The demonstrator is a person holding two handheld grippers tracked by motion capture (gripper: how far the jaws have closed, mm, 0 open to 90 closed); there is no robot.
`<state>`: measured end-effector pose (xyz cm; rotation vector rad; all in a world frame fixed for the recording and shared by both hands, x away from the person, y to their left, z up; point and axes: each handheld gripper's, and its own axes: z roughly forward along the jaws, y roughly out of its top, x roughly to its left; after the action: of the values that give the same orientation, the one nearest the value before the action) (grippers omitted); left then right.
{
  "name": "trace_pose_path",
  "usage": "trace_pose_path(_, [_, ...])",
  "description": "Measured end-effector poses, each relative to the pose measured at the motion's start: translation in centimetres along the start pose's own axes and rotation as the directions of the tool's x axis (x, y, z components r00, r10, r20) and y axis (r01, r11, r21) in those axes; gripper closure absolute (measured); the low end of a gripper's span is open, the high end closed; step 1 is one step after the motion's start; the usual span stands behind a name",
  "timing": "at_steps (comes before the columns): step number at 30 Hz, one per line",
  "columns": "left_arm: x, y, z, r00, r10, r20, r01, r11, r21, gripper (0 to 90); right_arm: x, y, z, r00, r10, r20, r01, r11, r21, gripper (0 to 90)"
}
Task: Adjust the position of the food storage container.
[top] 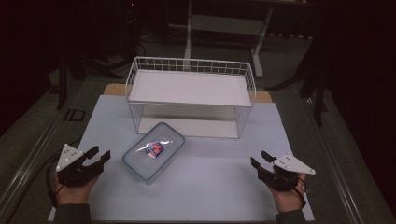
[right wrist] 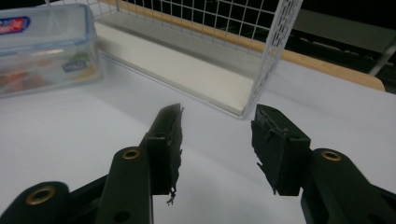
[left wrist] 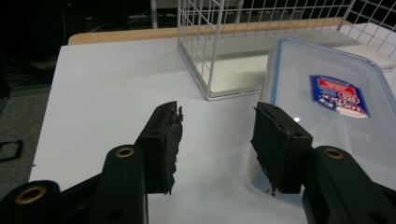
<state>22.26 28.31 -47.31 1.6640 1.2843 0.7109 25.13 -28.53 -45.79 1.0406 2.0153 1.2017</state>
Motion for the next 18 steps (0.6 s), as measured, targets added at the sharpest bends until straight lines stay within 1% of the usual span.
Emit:
trace_pose_path(2, [0.09,-0.02,0.02,0.9999,-0.009,-0.006,0.009,1.0000,-0.001,53.3,-0.08,-0.12,0.03,1.0000,0.003,0.002,-0.003,1.000,0.005,51.9])
trace_pose_path(3, [0.14,-0.04,0.05,0.9999,-0.012,-0.005,0.012,0.9999,0.006,57.4,-0.10,-0.12,0.03,1.0000,0.003,0.003,-0.003,1.000,0.005,51.8])
trace_pose_path(4, [0.14,-0.10,0.13,0.9997,-0.020,-0.012,0.020,0.9996,0.021,61.8,-0.10,-0.10,0.03,1.0000,0.003,0.006,-0.003,1.000,0.005,51.8])
trace_pose_path(5, [0.18,-0.11,0.16,0.9998,-0.022,-0.001,0.022,0.9995,0.024,63.8,-0.10,-0.09,0.05,1.0000,0.003,0.006,-0.003,1.000,0.004,51.7])
trace_pose_path(7, [0.21,-0.09,0.12,0.9997,-0.024,0.008,0.024,0.9994,0.024,68.0,-0.06,-0.08,0.14,1.0000,0.004,0.005,-0.004,1.000,0.007,51.4])
trace_pose_path(9, [0.21,-0.09,0.12,0.9997,-0.024,0.008,0.024,0.9994,0.024,69.3,-0.04,-0.08,0.20,1.0000,0.001,0.003,-0.001,1.000,0.008,51.4])
trace_pose_path(10, [0.36,-0.03,0.00,0.9994,-0.034,0.004,0.034,0.9991,0.026,71.1,0.05,-0.09,0.27,1.0000,-0.002,0.003,0.002,1.000,0.011,50.6])
trace_pose_path(11, [0.36,-0.03,0.00,0.9994,-0.034,0.004,0.034,0.9991,0.026,71.8,0.08,-0.08,0.29,1.0000,-0.004,0.002,0.004,1.000,0.013,50.3])
trace_pose_path(12, [0.49,0.01,-0.07,0.9986,-0.053,0.001,0.053,0.9984,0.022,72.5,0.10,-0.07,0.29,1.0000,-0.007,0.001,0.007,1.000,0.012,49.9])
trace_pose_path(14, [0.50,0.10,-0.09,0.9985,-0.055,-0.005,0.055,0.9982,0.022,74.1,0.11,-0.07,0.27,1.0000,-0.006,0.002,0.006,1.000,0.011,49.7])
trace_pose_path(16, [0.51,0.20,-0.04,0.9986,-0.052,0.000,0.052,0.9984,0.022,78.1,0.04,-0.09,0.23,1.0000,-0.003,0.004,0.003,1.000,0.010,49.7])
trace_pose_path(17, [0.45,0.33,0.02,0.9987,-0.050,-0.003,0.050,0.9984,0.025,78.1,0.04,-0.09,0.23,1.0000,-0.003,0.004,0.003,1.000,0.010,49.7])
trace_pose_path(18, [0.37,0.64,0.17,0.9989,-0.047,0.007,0.047,0.9986,0.026,83.5,-0.04,-0.12,0.20,1.0000,0.000,0.004,-0.001,1.000,0.009,49.6])
